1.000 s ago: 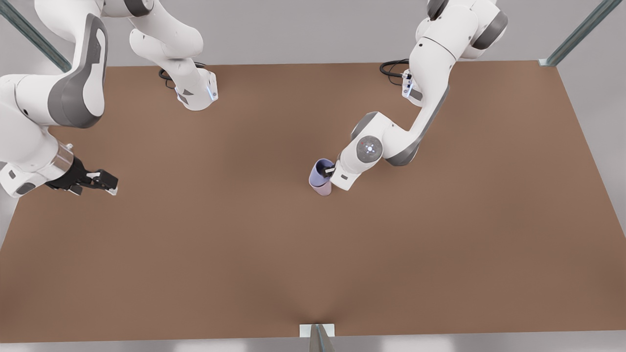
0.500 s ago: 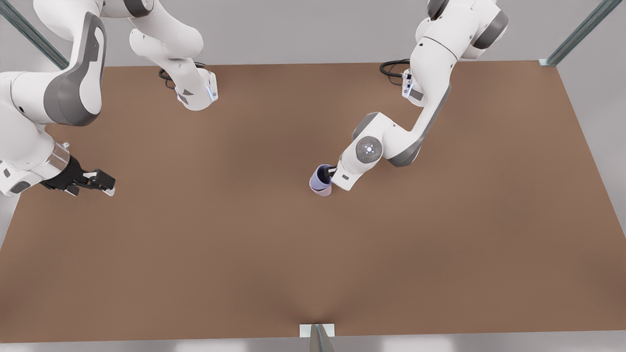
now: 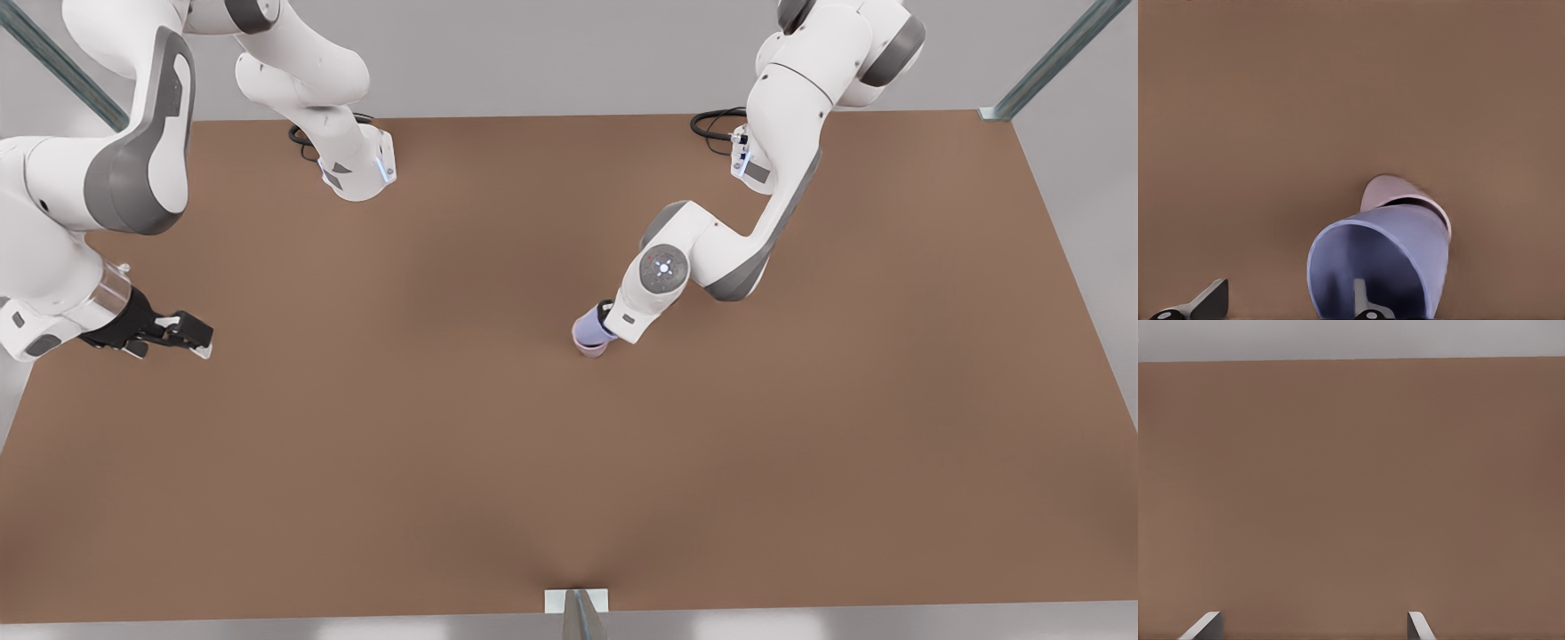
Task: Stack the cups, with the pink cup at the bottom and the purple cup at the top
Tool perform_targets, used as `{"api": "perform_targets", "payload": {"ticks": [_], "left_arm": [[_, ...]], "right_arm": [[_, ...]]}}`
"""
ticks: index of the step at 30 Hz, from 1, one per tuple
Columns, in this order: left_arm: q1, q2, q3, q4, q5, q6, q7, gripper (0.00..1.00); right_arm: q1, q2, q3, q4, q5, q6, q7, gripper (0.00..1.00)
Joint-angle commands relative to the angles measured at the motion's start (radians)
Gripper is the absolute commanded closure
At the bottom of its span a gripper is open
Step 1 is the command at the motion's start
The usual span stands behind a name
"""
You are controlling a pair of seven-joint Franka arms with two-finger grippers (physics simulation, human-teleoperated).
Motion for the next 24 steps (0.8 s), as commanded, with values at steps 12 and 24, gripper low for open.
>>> {"api": "perform_targets", "payload": {"ticks": [12,24], "left_arm": [[-0.001,-0.009,-0.003,0.003,0.010,-0.017,-0.012,0.08],[-0.010,0.000,-0.003,0.002,0.012,-0.005,-0.012,0.08]], "right_arm": [[0.000,0.001,0.000,0.005,0.000,0.002,0.001,0.00],[0.000,0.005,0.001,0.003,0.000,0.015,0.001,0.00]]}}
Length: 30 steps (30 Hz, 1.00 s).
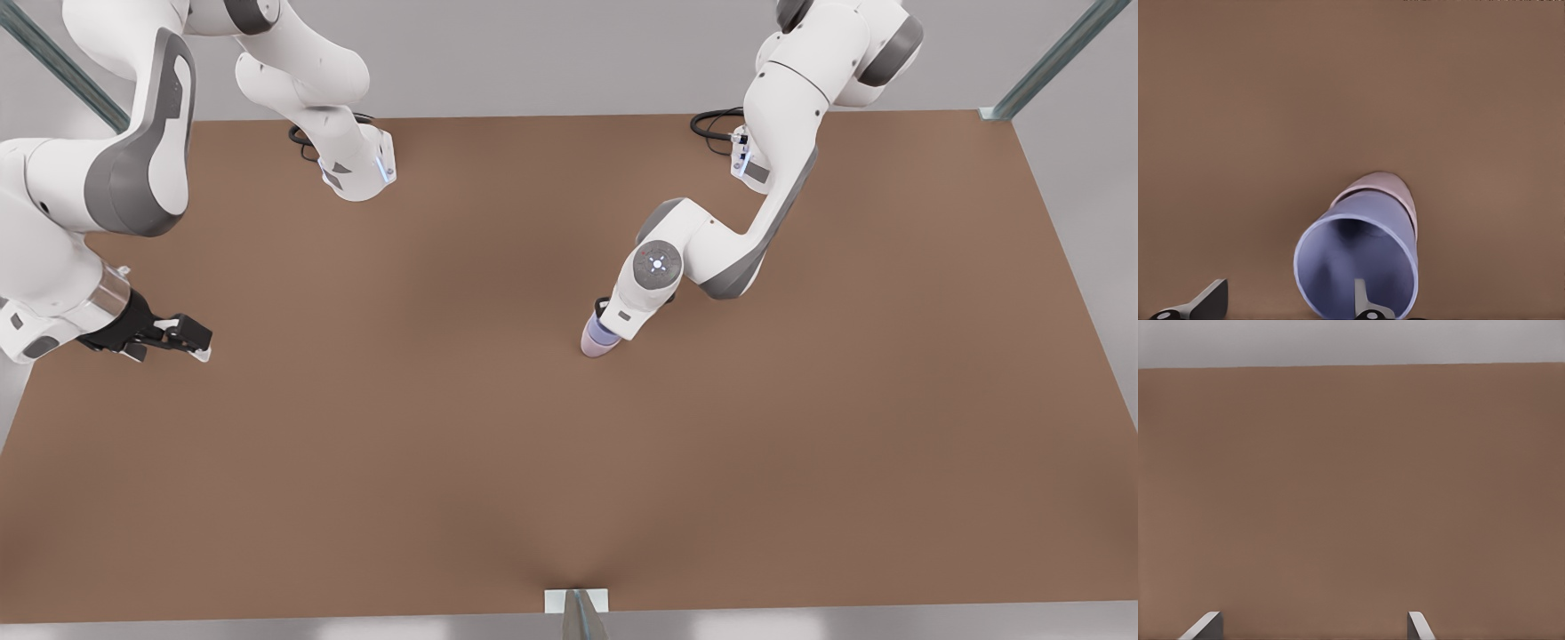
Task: Stack the cups, with the pink cup at the bottom and the purple cup at the top
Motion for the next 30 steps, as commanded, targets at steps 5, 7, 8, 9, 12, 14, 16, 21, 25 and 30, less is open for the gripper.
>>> {"api": "perform_targets", "payload": {"ticks": [5,7,8,9,12,14,16,21,25,30], "left_arm": [[0.000,0.000,0.000,0.000,0.001,0.000,0.000,0.08],[0.000,0.000,0.000,0.002,0.001,-0.002,0.000,0.08],[0.000,0.000,0.000,0.000,0.001,0.000,0.000,0.08],[0.000,0.000,0.000,0.000,0.001,-0.002,0.000,0.08],[0.000,-0.006,0.000,0.028,-0.001,-0.009,-0.003,0.07],[0.009,-0.008,0.043,0.139,-0.003,-0.133,0.031,0.00],[0.009,-0.039,0.173,0.218,-0.013,-0.271,0.265,0.00],[0.018,-0.143,0.359,0.301,0.016,-0.419,0.569,0.00],[0.192,-0.221,0.232,0.296,0.155,-0.396,0.569,0.00],[0.204,-0.221,0.230,0.290,0.165,-0.370,0.571,0.00]], "right_arm": [[0.000,0.000,0.000,0.000,0.000,0.002,0.000,0.00],[0.000,0.000,-0.001,0.000,0.000,0.002,0.001,0.00],[0.000,0.000,-0.001,0.000,0.000,0.002,0.003,0.00],[0.000,0.000,-0.001,0.000,0.000,0.002,0.003,0.00],[0.000,0.000,0.000,0.000,0.000,0.002,0.003,0.00],[0.000,0.000,0.000,0.000,0.000,0.002,0.003,0.00],[0.000,0.000,-0.001,0.000,0.000,0.002,0.003,0.00],[0.000,0.000,0.000,-0.001,0.000,0.008,0.003,0.00],[-0.003,-0.003,-0.001,0.000,0.000,0.005,0.003,0.00],[-0.004,-0.003,-0.007,0.000,0.003,0.006,0.003,0.00]]}}
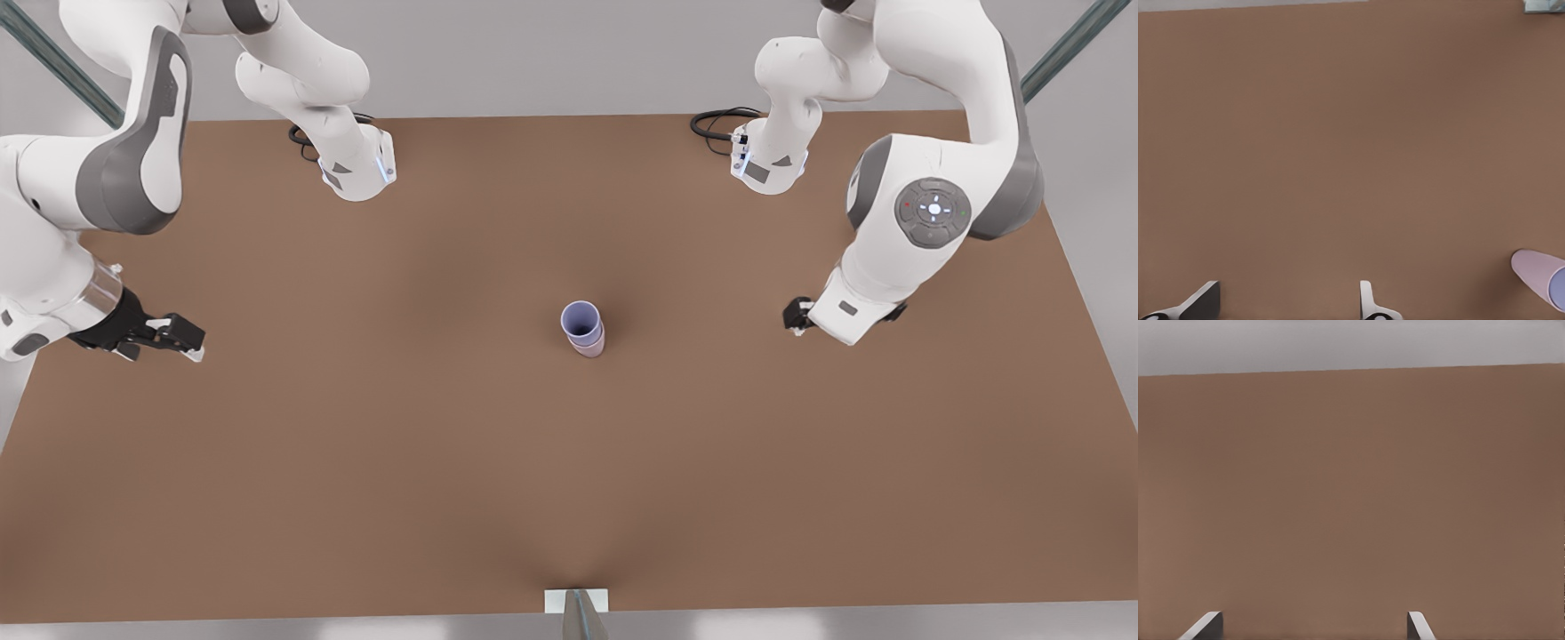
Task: Stack the cups, with the pink cup at the bottom and the purple cup at the top
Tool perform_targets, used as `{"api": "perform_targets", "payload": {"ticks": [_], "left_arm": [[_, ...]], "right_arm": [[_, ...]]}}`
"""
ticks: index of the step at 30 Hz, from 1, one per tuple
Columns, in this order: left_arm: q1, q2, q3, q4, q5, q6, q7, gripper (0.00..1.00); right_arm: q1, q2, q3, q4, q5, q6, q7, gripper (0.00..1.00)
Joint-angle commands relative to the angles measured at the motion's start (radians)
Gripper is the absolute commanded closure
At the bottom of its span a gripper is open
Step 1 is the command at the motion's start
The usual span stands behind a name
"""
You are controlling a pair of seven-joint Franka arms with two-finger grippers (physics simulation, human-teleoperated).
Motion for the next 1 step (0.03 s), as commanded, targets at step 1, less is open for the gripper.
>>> {"api": "perform_targets", "payload": {"ticks": [1], "left_arm": [[-0.001,0.000,0.000,0.000,0.018,0.002,0.000,0.00]], "right_arm": [[0.002,0.000,0.000,0.000,0.001,0.000,0.000,0.00]]}}
